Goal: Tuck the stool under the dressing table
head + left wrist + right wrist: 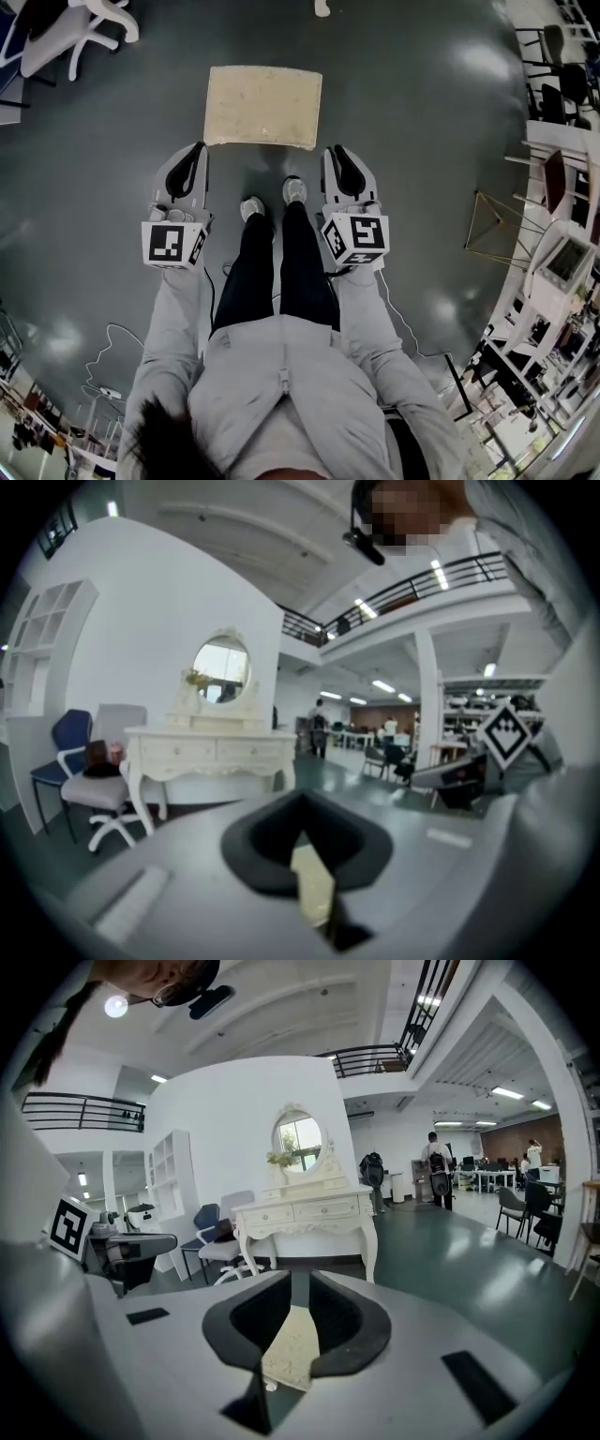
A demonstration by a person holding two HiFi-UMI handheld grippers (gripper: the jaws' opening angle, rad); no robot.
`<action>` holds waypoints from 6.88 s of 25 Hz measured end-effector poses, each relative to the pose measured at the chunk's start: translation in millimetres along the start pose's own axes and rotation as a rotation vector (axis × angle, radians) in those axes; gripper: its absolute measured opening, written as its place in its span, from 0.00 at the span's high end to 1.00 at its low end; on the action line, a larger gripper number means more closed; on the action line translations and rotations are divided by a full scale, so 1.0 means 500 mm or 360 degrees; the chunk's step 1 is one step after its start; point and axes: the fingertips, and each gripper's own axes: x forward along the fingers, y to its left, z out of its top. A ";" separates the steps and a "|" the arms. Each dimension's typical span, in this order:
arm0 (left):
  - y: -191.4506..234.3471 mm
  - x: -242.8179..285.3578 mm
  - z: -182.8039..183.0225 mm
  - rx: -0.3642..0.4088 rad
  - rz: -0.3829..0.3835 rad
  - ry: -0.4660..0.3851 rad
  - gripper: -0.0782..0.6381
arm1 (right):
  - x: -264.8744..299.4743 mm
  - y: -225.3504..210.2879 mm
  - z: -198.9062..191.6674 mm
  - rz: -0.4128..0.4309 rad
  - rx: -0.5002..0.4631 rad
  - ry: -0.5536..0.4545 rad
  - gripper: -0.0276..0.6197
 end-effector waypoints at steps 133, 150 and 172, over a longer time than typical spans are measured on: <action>0.535 0.674 -0.678 -0.0383 0.0357 0.0802 0.33 | 1.014 -0.271 -0.415 0.0243 -0.0305 0.0783 0.42; 0.599 0.749 -0.653 -0.0343 0.0325 0.0848 0.33 | 1.096 -0.281 -0.378 0.0196 -0.0293 0.0829 0.42; 0.721 0.915 -0.601 -0.0300 0.0322 0.0930 0.35 | 1.284 -0.322 -0.286 0.0182 -0.0305 0.0817 0.43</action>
